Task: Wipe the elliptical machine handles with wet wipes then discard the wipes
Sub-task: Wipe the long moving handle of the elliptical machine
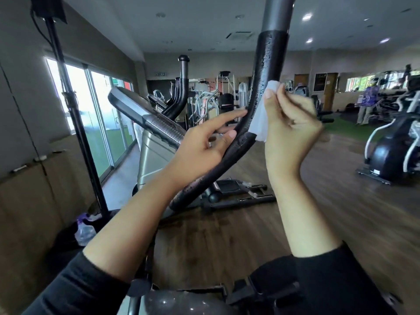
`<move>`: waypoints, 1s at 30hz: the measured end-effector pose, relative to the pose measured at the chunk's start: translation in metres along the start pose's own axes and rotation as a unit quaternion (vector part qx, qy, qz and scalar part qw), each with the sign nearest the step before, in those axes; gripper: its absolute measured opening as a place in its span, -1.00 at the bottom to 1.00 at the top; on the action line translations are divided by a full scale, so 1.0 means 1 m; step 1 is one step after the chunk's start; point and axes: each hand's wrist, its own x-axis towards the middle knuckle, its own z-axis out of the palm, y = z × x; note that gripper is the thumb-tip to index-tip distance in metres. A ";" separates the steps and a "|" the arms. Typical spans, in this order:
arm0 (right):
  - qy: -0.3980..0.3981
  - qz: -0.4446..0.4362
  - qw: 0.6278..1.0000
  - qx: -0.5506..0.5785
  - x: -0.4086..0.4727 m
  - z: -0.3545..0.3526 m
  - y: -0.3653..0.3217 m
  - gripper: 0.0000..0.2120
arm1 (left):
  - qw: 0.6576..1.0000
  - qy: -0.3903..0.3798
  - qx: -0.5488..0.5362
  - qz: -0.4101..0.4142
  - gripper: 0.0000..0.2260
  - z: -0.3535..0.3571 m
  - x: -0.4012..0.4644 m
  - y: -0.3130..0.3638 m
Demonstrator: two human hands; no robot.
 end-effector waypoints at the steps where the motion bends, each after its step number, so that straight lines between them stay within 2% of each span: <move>1: 0.009 -0.005 1.000 -0.007 -0.006 0.000 -0.001 -0.75 | 1.000 -0.008 0.000 -0.003 -0.65 -0.002 -0.001 -0.003; 4: 0.020 -0.007 0.999 -0.036 -0.045 -0.004 0.000 -0.76 | 1.000 -0.020 -0.004 0.002 -0.66 -0.006 -0.005 -0.013; 8: 0.044 0.036 0.998 -0.038 -0.095 -0.005 0.000 -0.76 | 0.998 -0.045 -0.035 0.015 -0.68 -0.012 -0.014 -0.022; 13: 0.107 0.072 0.991 -0.028 -0.068 0.006 -0.008 -0.76 | 0.995 -0.066 -0.070 0.029 -0.70 -0.020 -0.024 -0.029; 16: 0.115 0.071 0.990 -0.032 -0.056 0.009 -0.010 -0.77 | 0.994 -0.069 -0.085 0.028 -0.69 -0.024 -0.029 -0.036; 25: 0.100 0.096 0.989 -0.050 -0.153 0.009 -0.014 -0.76 | 0.989 -0.077 -0.123 0.019 -0.69 -0.035 -0.052 -0.050; 30: 0.147 0.117 0.981 -0.042 -0.124 0.016 -0.017 -0.77 | 0.990 -0.080 -0.116 0.002 -0.70 -0.042 -0.064 -0.056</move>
